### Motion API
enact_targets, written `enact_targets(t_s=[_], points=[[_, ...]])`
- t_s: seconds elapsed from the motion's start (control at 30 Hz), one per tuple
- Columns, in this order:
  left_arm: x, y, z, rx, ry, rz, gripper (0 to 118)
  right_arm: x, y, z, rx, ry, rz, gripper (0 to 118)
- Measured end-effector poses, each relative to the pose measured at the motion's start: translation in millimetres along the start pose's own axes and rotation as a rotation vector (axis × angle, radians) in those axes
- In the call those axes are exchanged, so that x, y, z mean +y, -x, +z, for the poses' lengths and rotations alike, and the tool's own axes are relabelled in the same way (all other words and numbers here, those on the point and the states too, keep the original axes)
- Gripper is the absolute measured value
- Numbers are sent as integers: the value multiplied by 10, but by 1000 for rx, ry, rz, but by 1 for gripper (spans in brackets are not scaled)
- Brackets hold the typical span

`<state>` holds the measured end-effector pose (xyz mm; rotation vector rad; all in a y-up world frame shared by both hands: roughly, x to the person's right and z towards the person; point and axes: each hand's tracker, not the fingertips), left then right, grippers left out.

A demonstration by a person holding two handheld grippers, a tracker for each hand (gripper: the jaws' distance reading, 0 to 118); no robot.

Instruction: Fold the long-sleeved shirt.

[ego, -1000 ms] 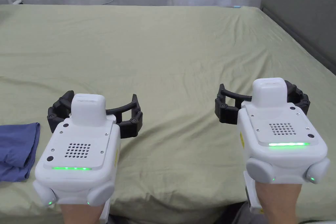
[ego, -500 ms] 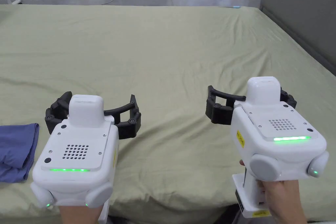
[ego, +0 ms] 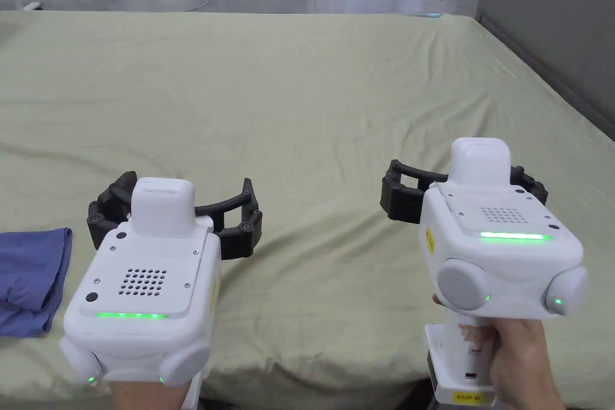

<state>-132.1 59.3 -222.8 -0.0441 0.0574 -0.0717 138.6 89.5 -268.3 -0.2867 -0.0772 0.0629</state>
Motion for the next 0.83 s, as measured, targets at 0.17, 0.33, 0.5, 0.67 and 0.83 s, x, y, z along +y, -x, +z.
enact_targets(t_s=[0.17,0.33,0.5,0.67,0.83], points=[[-8,-2,4,-2,0,3,118,15,-4,-17,-92,1,-1,117],[-12,0,3,2,1,1,118,82,-131,-32,-61,31,-113,117],[-8,-2,8,0,-1,6,118,20,-206,32,43,-6,-73,117],[-4,-13,11,-3,-3,9,118,-55,-202,53,70,-41,-55,117],[-12,-28,30,-13,-4,14,118,-86,-146,83,25,-86,30,117]])
